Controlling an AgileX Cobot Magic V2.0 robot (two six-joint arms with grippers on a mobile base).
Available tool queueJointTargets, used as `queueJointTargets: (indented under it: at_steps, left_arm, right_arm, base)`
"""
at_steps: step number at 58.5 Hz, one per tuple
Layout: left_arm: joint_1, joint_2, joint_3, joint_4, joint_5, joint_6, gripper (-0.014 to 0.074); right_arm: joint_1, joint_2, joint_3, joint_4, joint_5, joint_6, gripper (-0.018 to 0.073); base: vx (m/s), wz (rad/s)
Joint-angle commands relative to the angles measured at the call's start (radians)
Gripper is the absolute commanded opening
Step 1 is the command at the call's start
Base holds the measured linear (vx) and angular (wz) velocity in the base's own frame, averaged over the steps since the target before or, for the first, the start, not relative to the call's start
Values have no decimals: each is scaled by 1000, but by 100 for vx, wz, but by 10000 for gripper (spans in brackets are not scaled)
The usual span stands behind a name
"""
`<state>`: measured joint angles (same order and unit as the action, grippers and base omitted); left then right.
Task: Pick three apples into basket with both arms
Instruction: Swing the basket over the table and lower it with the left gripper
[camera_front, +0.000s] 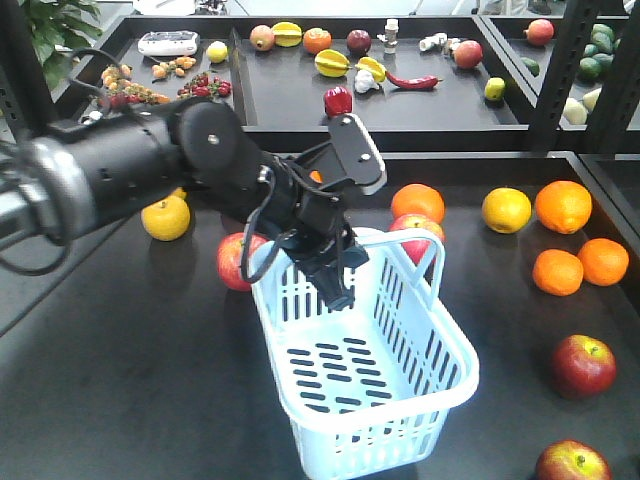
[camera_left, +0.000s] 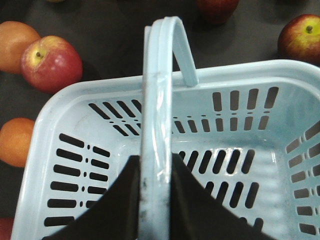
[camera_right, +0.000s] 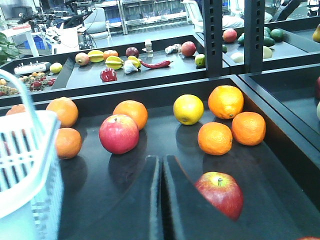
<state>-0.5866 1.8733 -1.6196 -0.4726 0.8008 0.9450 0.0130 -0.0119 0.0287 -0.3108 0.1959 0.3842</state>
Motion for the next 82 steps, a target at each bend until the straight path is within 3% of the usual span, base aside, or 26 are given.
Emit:
queueJointTargets:
  at_steps: [1,17,39,49,68,82]
  left_arm:
    - [-5,-35,-53,-52,-84,16,-6]
    - [-4,-9,-54,-56,-166,16,-6]
    - [-4,18,-54,-64,-150,12,24]
    - [-4,20,-54,-65,-152,-1,131]
    - [-4,14,-54,-64,-149,-65,484]
    - [-4,-76,-54,-55,-72,-73,498]
  right_arm:
    - [-4,-12,11,-14,-72,-11,-8]
    - [-4,-12,11,-14,-72,-11,-8]
    - [-4,-12,11,-14,-68,-11,-8]
    - [-4,-12,11,-14,-68,-11,-8]
    - [-4,-12,11,-14,-68,-11,-8]
    - [-4,-12,11,-14,-70,-11,-8]
  base:
    - [0,0]
    - [0,0]
    - [0,0]
    - [0,0]
    - [0,0]
    - [0,0]
